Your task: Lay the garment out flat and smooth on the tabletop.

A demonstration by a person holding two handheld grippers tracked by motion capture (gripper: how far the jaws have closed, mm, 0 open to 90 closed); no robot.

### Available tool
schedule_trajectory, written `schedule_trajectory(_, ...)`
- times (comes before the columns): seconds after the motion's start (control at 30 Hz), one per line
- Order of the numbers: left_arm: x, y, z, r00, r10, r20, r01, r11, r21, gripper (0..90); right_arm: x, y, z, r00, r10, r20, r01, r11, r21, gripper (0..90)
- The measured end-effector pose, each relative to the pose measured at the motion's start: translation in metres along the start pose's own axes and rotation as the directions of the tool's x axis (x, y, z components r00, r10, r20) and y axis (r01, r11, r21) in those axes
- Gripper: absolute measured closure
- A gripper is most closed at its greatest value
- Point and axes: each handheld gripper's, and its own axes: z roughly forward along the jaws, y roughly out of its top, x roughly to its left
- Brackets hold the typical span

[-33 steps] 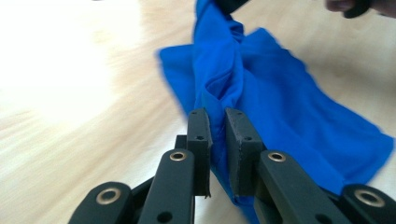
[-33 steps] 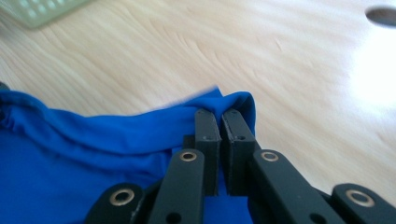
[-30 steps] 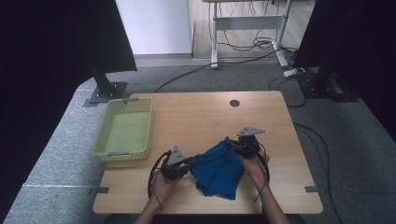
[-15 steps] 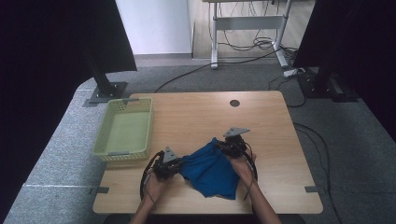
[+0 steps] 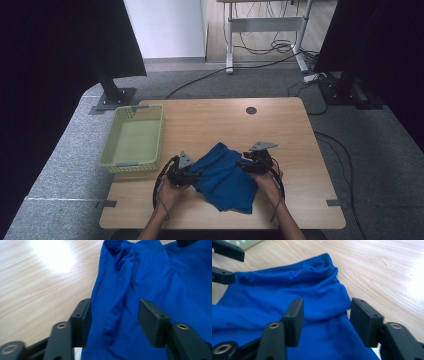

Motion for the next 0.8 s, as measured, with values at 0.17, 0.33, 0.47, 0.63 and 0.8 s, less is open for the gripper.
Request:
schedule_trajectory(0.17,-0.006,0.003,0.022,0.9999,0.013,0.008,-0.013,0.9996,0.024,38.5,0.002,-0.017,-0.013,0.9999,0.005,0.017,-0.005,1.000,0.030,31.8)
schedule_trajectory(0.33,-0.004,0.000,0.033,0.9992,0.009,-0.038,-0.008,0.9991,0.041,37.2,0.007,-0.029,-0.015,0.9997,-0.020,0.015,0.018,0.996,0.091,26.2)
schedule_trajectory(0.47,-0.001,-0.003,0.037,0.9990,-0.019,-0.040,0.020,0.9993,0.030,36.5,0.008,-0.031,-0.014,0.9997,-0.023,0.012,0.022,0.994,0.103,24.6)
schedule_trajectory(0.63,0.007,-0.005,0.033,0.9937,-0.036,-0.107,0.041,0.9981,0.045,36.6,0.007,-0.037,-0.018,0.9978,-0.060,0.030,0.055,0.990,0.134,22.7)
schedule_trajectory(0.8,0.017,-0.011,0.028,0.9874,-0.085,-0.134,0.092,0.9946,0.047,37.5,-0.005,-0.042,-0.028,0.9946,-0.072,0.075,0.060,0.987,0.146,22.8)
